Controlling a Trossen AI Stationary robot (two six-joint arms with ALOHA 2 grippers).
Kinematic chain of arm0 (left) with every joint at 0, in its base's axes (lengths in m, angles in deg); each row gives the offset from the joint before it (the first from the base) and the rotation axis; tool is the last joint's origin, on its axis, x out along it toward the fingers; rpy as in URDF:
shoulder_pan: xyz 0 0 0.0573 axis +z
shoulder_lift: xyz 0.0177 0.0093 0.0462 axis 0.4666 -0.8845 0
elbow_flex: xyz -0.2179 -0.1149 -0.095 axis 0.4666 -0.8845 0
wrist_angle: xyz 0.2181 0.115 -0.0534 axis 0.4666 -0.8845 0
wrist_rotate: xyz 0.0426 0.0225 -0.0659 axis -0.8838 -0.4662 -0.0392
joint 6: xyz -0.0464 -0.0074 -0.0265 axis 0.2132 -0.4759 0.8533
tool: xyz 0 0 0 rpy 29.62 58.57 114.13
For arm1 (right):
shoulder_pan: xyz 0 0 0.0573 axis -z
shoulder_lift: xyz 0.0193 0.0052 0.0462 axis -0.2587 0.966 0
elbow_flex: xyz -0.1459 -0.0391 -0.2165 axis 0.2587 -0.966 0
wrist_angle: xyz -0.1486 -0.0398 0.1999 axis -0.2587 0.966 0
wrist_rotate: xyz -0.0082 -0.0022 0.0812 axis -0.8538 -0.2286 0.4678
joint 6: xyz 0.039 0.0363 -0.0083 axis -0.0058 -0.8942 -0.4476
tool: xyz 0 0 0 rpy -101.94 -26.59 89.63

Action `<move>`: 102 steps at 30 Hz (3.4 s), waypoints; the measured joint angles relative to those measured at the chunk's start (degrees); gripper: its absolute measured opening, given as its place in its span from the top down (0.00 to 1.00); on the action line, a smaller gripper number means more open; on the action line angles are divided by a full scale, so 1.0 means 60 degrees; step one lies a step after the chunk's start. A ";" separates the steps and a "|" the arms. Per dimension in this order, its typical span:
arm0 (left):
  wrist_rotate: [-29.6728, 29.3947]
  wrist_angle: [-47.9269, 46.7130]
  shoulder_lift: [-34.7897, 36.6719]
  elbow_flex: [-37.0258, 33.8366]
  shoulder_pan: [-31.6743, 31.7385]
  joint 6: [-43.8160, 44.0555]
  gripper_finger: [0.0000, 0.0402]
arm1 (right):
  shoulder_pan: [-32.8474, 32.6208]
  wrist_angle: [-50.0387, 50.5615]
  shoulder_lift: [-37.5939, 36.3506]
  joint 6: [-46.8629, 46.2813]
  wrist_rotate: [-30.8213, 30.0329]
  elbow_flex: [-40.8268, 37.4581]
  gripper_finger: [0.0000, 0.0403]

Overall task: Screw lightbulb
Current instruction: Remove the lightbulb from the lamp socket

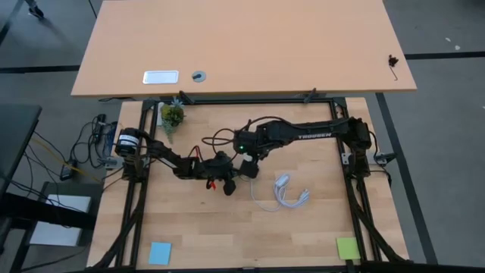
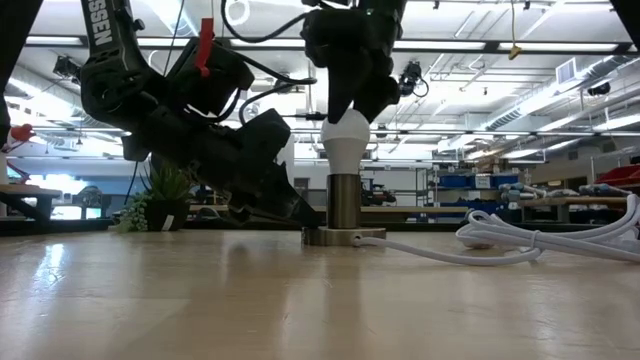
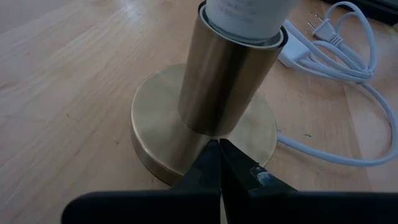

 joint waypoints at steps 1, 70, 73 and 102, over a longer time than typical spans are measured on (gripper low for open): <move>0.0000 0.0000 0.0002 0.0000 0.0000 0.0000 1.00 | 0.0016 -0.0012 0.0000 0.0199 0.0001 -0.0002 0.19; 0.0399 -0.0055 0.0002 0.0000 0.0066 -0.0066 1.00 | -0.0662 0.1236 0.0630 0.6503 -0.0563 0.1864 0.42; 0.0404 -0.0054 0.0002 0.0000 0.0066 -0.0065 1.00 | -0.0751 0.1993 0.0623 0.4914 -0.0864 0.2431 0.41; 0.0415 -0.0055 0.0002 0.0000 0.0062 -0.0051 1.00 | 0.0349 0.0400 0.0616 -0.0398 0.1110 0.0818 0.20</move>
